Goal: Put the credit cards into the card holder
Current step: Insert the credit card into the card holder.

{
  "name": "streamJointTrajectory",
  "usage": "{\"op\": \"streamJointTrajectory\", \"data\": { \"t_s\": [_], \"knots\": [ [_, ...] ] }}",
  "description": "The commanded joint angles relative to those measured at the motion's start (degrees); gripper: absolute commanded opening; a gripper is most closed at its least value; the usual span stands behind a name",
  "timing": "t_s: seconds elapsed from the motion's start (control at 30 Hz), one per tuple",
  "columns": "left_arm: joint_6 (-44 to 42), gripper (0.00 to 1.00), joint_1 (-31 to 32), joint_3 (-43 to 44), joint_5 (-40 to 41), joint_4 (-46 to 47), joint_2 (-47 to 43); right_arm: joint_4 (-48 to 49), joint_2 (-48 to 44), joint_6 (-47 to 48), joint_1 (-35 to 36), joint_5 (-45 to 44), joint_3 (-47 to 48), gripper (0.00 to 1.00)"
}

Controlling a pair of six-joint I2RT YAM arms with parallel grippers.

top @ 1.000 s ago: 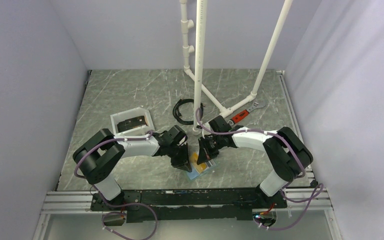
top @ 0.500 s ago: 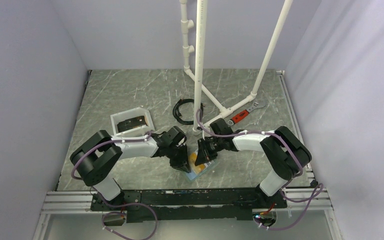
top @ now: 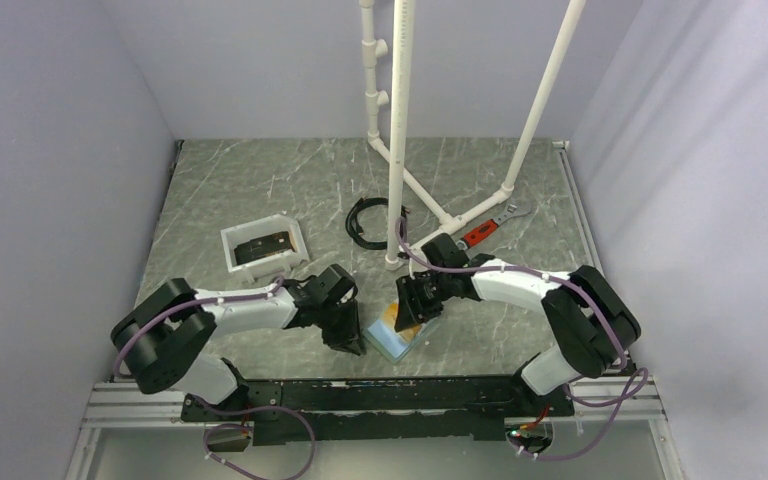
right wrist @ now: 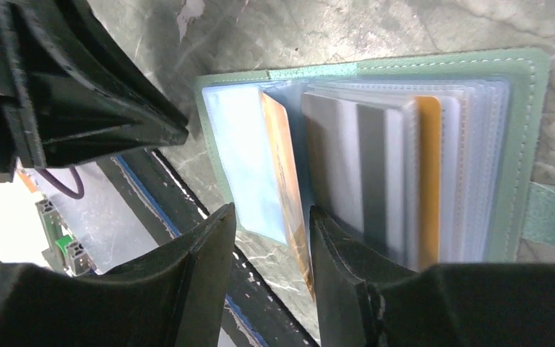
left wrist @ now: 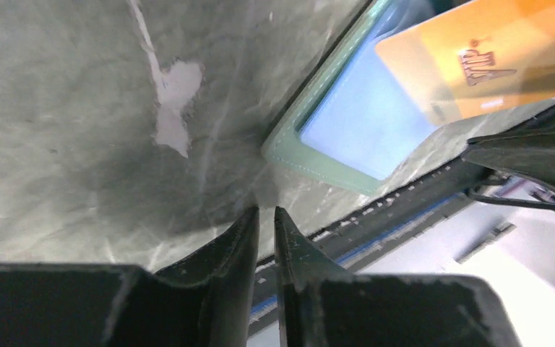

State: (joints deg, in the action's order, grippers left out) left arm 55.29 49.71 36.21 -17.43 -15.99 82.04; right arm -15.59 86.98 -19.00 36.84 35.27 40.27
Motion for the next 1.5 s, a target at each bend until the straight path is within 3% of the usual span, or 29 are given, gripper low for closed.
{"op": "streamJointTrajectory", "data": {
  "t_s": [0.0, 0.27, 0.53, 1.13, 1.47],
  "knots": [
    [0.2, 0.2, 0.1, -0.2, 0.9, 3.7, 4.8, -3.9, -1.8, 1.5, -0.3, -4.0, 3.6, 0.46],
    [-0.7, 0.18, 0.2, 1.8, 1.9, 3.2, 6.0, -10.1, -3.7, 4.4, -0.3, -11.9, 7.7, 0.48],
    [-0.4, 0.18, 0.1, 2.2, 0.5, 3.6, 7.3, -4.5, -0.7, 3.5, -0.3, -6.4, 5.7, 0.36],
    [-0.9, 0.18, 0.2, 3.3, 0.2, 3.1, 9.0, -4.9, -2.2, 5.3, -0.2, -12.5, 4.3, 0.41],
    [-1.2, 0.18, 0.2, 3.4, 0.8, 2.8, 8.8, 1.5, -0.1, 0.2, 4.6, -5.3, 2.0, 0.33]
  ]
}}
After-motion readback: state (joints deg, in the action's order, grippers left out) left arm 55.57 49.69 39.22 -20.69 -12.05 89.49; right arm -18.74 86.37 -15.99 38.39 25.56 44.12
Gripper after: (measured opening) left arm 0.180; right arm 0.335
